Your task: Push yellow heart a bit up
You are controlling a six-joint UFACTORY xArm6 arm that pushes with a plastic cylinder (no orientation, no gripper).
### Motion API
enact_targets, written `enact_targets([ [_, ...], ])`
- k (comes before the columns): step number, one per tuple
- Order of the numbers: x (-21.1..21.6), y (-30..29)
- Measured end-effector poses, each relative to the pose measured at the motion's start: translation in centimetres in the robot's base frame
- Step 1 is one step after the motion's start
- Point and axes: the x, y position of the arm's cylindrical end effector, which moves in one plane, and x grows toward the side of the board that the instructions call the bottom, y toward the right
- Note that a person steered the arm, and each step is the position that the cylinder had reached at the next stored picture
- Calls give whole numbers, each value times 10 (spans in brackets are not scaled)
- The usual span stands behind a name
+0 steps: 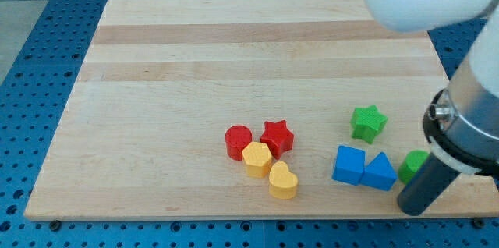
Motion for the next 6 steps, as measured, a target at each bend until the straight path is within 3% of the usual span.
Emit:
enact_targets([
  [5, 0, -141],
  [6, 0, -148],
])
